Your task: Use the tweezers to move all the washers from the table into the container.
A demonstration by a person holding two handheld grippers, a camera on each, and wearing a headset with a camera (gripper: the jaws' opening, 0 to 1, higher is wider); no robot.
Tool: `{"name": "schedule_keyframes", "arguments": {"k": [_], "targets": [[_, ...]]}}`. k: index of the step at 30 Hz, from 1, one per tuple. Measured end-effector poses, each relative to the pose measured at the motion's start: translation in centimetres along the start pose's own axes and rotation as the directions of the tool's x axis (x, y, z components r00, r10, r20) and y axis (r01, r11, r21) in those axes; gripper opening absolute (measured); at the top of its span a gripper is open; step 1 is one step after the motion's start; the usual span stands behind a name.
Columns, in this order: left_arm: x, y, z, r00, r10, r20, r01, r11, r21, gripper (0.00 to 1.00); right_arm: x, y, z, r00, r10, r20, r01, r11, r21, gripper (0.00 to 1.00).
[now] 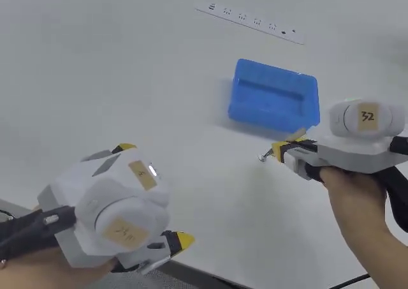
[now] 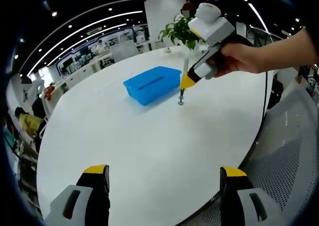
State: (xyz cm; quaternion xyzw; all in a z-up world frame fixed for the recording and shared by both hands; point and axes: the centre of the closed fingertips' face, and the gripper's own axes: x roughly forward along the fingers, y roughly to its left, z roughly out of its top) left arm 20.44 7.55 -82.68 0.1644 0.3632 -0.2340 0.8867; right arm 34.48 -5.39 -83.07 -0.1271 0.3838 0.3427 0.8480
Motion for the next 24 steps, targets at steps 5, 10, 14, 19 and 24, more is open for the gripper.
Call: {"name": "schedule_keyframes", "arguments": {"k": [5,10,14,19,24], "targets": [[0.0,0.0,0.0,1.0,0.003,-0.003,-0.003,1.0,-0.003,0.94,0.0,0.4,-0.1,0.9999,-0.011,-0.002,0.011,0.997,-0.075,0.02],[0.1,0.7,0.2,0.9985,0.053,0.009,-0.053,0.998,-0.019,0.96,0.3,1.3,-0.8,0.9999,-0.009,-0.014,0.007,0.989,-0.151,0.03],[0.1,0.8,0.1,0.9967,0.081,0.008,-0.081,0.997,0.013,0.87,0.3,0.8,-1.1,0.9998,-0.019,0.004,0.019,0.99,-0.137,0.03],[0.2,0.2,0.2,0.9993,0.037,0.012,-0.036,0.999,-0.015,0.95,0.3,0.4,-1.0,0.9999,0.008,-0.009,-0.009,0.997,-0.082,0.02],[0.2,0.1,0.3,0.9994,0.03,0.016,-0.03,0.999,-0.024,0.95,0.2,0.4,-1.3,0.9996,0.02,-0.018,-0.021,0.998,-0.061,0.02]]}}
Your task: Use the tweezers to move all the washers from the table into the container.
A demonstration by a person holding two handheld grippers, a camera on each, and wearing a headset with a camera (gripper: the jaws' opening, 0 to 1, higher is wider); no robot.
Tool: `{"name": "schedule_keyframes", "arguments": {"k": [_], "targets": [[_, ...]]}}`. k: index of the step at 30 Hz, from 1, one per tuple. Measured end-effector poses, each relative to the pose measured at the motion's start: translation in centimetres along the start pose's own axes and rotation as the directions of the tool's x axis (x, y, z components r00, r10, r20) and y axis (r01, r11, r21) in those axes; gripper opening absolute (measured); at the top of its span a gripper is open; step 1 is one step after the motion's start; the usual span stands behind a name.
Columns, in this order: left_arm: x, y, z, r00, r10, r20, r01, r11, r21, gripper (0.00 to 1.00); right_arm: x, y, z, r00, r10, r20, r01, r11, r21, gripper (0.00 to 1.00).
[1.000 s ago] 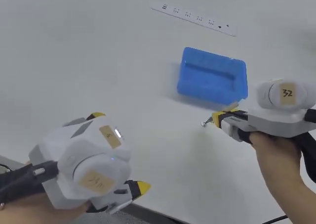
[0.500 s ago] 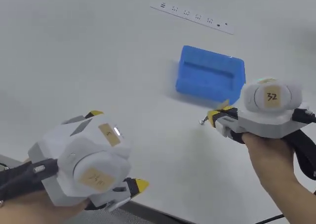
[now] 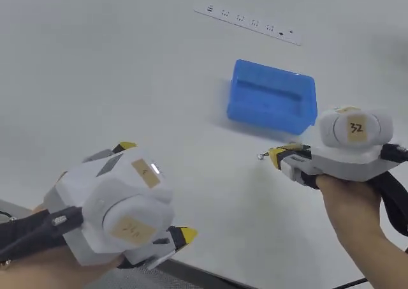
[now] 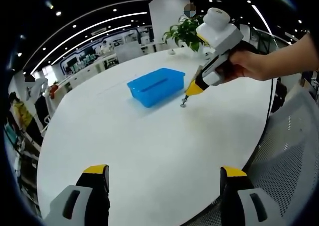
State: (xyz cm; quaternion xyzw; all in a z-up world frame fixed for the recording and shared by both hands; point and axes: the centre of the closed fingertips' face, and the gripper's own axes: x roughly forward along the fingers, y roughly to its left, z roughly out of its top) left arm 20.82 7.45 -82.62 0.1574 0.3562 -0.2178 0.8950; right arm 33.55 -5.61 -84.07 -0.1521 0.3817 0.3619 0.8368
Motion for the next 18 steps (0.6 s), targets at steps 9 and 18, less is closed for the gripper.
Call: {"name": "schedule_keyframes", "arguments": {"k": [9,18], "targets": [[0.0,0.1,0.0,1.0,0.003,-0.002,-0.003,1.0,0.002,0.94,-1.0,0.3,-0.1,0.9998,0.013,-0.013,-0.013,1.0,0.003,0.02],[0.0,-0.1,0.0,0.9999,-0.01,-0.001,0.01,1.0,-0.007,0.93,-2.0,0.4,-0.3,0.9983,0.039,-0.043,-0.039,0.999,0.017,0.02]]}}
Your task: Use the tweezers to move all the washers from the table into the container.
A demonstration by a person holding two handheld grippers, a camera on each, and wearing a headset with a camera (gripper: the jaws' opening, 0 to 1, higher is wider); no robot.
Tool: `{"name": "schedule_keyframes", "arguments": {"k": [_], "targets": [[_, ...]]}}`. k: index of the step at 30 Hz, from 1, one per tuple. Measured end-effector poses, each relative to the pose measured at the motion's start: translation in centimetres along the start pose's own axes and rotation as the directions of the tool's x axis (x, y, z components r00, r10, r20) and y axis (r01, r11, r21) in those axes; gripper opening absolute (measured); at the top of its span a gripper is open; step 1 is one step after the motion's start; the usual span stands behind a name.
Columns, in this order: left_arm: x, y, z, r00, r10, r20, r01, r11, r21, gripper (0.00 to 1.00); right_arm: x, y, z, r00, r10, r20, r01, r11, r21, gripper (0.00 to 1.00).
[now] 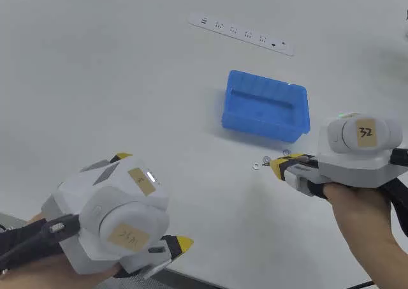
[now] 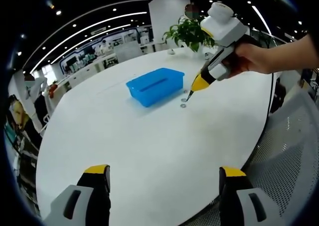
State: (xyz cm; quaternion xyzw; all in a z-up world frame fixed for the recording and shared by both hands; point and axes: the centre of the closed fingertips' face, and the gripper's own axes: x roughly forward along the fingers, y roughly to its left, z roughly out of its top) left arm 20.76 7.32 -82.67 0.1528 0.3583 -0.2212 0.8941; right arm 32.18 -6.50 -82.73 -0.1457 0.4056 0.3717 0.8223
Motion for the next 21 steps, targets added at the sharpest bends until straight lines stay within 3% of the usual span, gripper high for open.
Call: {"name": "schedule_keyframes", "arguments": {"k": [3,8,11,12,13,18,21], "targets": [[0.1,-0.1,-0.1,0.9999,-0.009,-0.006,0.009,1.0,-0.011,0.92,-0.2,0.5,-1.4,0.9945,0.037,-0.098,-0.038,0.999,-0.006,0.02],[0.1,-0.2,-0.3,0.9996,-0.019,-0.021,0.019,1.0,-0.021,0.91,-0.9,0.9,-2.3,0.9852,0.044,-0.166,-0.054,0.997,-0.06,0.02],[-0.3,-0.3,0.4,0.9994,-0.033,0.014,0.033,0.999,-0.031,0.92,-0.9,1.3,-3.2,0.9759,0.066,-0.208,-0.083,0.994,-0.07,0.0],[-0.4,-0.4,0.7,0.9989,-0.037,0.029,0.038,0.999,-0.035,0.93,-1.3,1.2,-3.5,0.9729,0.051,-0.225,-0.07,0.994,-0.08,0.0],[-0.5,-0.2,0.9,0.9985,-0.031,0.044,0.032,0.999,-0.039,0.93,-1.5,1.1,-3.0,0.9808,0.039,-0.191,-0.058,0.993,-0.099,0.0],[-0.6,0.1,1.1,0.9982,-0.013,0.059,0.016,0.999,-0.044,0.91,-1.1,0.8,-3.4,0.9774,0.051,-0.205,-0.071,0.994,-0.089,0.0],[-0.6,0.2,1.2,0.9979,-0.013,0.063,0.016,0.999,-0.045,0.9,-1.3,0.8,-2.7,0.9837,0.056,-0.171,-0.069,0.995,-0.069,0.0]]}}
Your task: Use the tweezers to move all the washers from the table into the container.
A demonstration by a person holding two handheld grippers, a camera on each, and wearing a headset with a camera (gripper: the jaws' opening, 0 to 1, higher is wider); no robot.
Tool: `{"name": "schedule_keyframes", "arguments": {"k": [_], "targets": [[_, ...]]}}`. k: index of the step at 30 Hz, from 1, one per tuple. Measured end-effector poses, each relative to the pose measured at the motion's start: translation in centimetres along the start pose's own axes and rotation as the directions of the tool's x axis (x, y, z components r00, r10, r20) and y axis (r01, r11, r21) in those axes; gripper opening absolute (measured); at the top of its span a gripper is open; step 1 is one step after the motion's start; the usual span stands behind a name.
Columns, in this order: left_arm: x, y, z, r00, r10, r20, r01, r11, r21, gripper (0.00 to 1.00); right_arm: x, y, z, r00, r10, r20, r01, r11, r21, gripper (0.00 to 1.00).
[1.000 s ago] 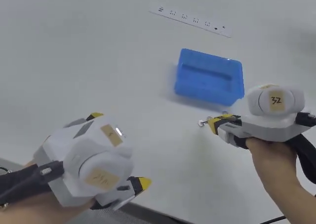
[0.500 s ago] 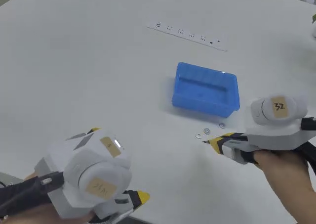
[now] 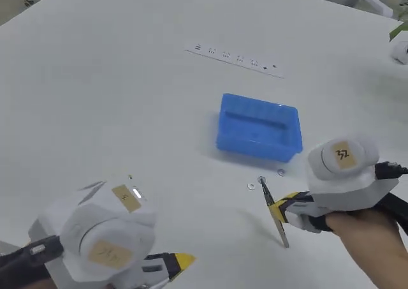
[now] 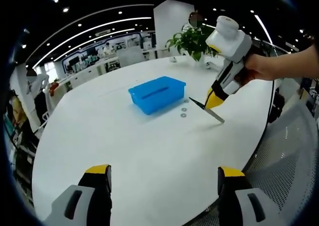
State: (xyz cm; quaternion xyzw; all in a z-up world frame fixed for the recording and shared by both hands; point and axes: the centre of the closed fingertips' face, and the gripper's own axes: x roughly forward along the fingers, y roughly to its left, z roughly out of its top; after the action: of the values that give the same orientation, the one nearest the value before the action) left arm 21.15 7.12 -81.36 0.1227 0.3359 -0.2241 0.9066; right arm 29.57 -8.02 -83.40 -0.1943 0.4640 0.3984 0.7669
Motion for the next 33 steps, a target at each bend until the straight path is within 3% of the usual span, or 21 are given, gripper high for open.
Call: {"name": "schedule_keyframes", "arguments": {"k": [3,6,9,11,14,20,23,25,26,27,28,30,31,32,33], "targets": [[-0.2,0.1,0.2,0.9999,0.003,0.011,-0.003,1.0,0.0,0.85,0.4,0.4,0.4,0.9988,0.03,0.038,-0.03,0.999,-0.012,0.0],[-0.4,0.4,0.6,0.9995,0.012,0.031,-0.012,1.0,-0.002,0.78,1.2,0.2,-0.1,0.9989,0.03,0.036,-0.031,0.999,0.024,0.0],[-0.3,0.2,0.6,0.9996,-0.013,0.024,0.014,1.0,-0.019,0.78,1.5,1.6,0.0,0.9929,0.083,0.085,-0.088,0.994,0.065,0.0],[-0.1,0.1,1.0,0.9992,-0.025,0.03,0.025,1.0,0.003,0.73,1.0,2.5,0.3,0.9897,0.092,0.11,-0.096,0.995,0.034,0.0],[0.7,0.1,2.3,0.9975,-0.057,0.042,0.055,0.997,0.056,0.66,0.7,3.7,-0.1,0.9893,0.099,0.108,-0.098,0.995,-0.012,0.0],[2.4,-0.8,4.0,0.9893,-0.143,0.028,0.138,0.981,0.138,0.49,-0.3,5.3,0.4,0.9751,0.138,0.174,-0.126,0.989,-0.076,0.0],[3.1,-1.9,4.5,0.9792,-0.202,0.017,0.193,0.955,0.226,0.4,-0.6,6.0,0.4,0.9723,0.145,0.183,-0.13,0.987,-0.095,0.0],[3.6,-2.6,4.8,0.9721,-0.234,0.008,0.225,0.943,0.246,0.31,-0.7,6.8,0.4,0.9661,0.16,0.203,-0.143,0.985,-0.096,0.0],[3.8,-3.4,4.7,0.9592,-0.282,-0.017,0.277,0.927,0.254,0.3,-0.8,7.2,0.3,0.9663,0.162,0.2,-0.143,0.984,-0.108,0.0],[3.9,-3.7,4.9,0.9557,-0.294,-0.019,0.288,0.921,0.261,0.3,-0.7,7.3,0.2,0.967,0.157,0.201,-0.135,0.984,-0.116,0.0],[4.0,-4.3,5.0,0.9438,-0.329,-0.032,0.325,0.906,0.272,0.29,-0.7,7.5,0.2,0.9666,0.155,0.204,-0.132,0.984,-0.12,0.0],[4.3,-4.7,5.3,0.9367,-0.349,-0.03,0.344,0.9,0.269,0.26,-0.7,8.0,0.2,0.9637,0.161,0.213,-0.135,0.982,-0.131,0.0],[4.3,-5.4,5.1,0.9201,-0.388,-0.053,0.389,0.887,0.249,0.23,-0.7,8.1,0.2,0.9632,0.157,0.219,-0.128,0.982,-0.139,0.0],[4.5,-5.6,5.2,0.917,-0.396,-0.05,0.396,0.888,0.235,0.21,-0.8,8.2,0.2,0.9613,0.157,0.227,-0.125,0.981,-0.148,0.0],[4.6,-6.0,5.3,0.906,-0.421,-0.046,0.42,0.88,0.222,0.21,-0.8,8.5,0.2,0.9594,0.161,0.232,-0.125,0.979,-0.159,0.0]]}}
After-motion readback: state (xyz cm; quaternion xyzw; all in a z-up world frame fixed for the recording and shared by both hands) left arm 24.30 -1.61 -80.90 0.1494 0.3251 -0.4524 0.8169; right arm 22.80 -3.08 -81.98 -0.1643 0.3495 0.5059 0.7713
